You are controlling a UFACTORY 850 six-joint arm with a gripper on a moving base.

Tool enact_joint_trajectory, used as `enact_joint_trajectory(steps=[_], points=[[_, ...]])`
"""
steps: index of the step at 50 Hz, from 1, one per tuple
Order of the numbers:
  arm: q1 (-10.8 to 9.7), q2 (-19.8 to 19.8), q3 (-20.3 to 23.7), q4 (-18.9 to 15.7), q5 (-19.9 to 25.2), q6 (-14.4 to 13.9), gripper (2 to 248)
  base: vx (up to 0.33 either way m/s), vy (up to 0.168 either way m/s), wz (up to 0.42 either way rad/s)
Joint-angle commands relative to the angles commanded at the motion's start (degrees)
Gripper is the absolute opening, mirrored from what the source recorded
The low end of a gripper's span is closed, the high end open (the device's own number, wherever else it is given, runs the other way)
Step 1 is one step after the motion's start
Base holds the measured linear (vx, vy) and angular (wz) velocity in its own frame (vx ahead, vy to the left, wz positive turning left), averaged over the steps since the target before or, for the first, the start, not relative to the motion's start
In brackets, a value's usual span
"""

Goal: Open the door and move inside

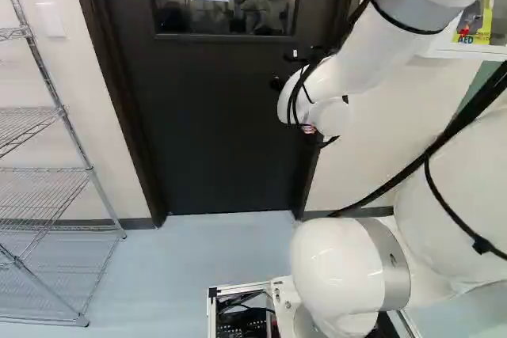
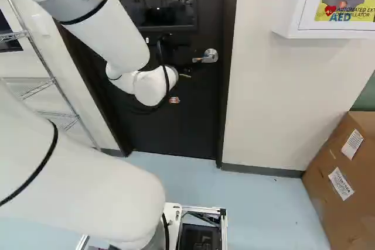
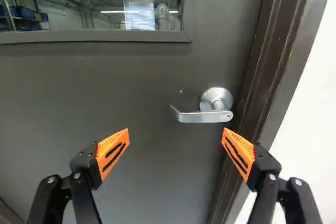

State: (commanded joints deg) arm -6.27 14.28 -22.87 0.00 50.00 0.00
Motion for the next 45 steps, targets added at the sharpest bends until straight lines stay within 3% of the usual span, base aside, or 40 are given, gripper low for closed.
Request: enact_joint_trajectory(steps=[26, 45], points=[[0.9, -4.6, -7.4, 0.0, 0.0, 0.0, 247, 0.0, 0.0, 0.0], [2.8, -9.0, -13.8, 0.0, 0.0, 0.0, 247, 0.0, 0.0, 0.0]])
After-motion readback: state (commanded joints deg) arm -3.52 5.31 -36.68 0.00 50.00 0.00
